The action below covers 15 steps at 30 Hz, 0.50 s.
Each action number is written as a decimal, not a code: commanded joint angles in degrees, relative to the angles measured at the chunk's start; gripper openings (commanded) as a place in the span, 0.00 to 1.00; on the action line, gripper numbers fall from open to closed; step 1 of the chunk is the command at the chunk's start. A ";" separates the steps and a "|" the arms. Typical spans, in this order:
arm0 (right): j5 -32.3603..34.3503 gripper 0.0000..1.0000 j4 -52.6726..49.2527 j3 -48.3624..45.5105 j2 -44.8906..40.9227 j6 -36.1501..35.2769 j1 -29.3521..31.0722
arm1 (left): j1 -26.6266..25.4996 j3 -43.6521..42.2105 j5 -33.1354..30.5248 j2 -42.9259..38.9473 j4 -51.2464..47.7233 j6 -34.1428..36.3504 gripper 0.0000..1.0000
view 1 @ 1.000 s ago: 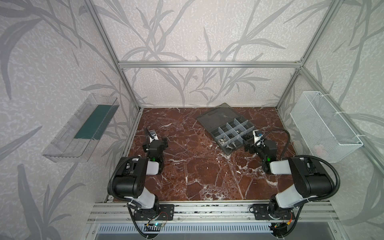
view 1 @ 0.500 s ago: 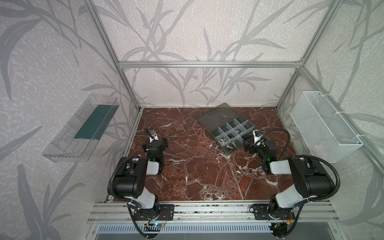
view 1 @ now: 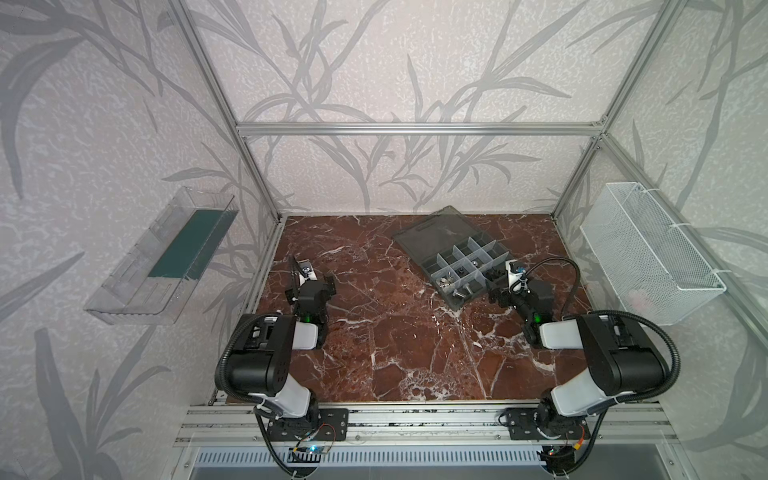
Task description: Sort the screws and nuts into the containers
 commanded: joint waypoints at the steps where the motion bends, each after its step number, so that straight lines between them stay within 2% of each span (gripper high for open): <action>1: -0.63 0.99 1.82 0.06 0.38 -0.72 0.14 | -0.02 -0.43 0.93 0.53 1.13 0.07 0.99; 3: -0.71 0.99 1.84 0.09 0.36 -0.64 0.05 | 1.28 0.33 9.51 -0.16 -1.64 0.98 0.99; 4: -0.72 0.99 1.81 0.10 0.35 -0.63 0.03 | 1.74 0.36 10.67 -0.23 -1.97 0.90 0.99; 15: -0.72 0.99 1.82 0.06 0.42 -0.63 0.10 | 2.13 0.39 11.01 -0.15 -1.74 0.59 0.99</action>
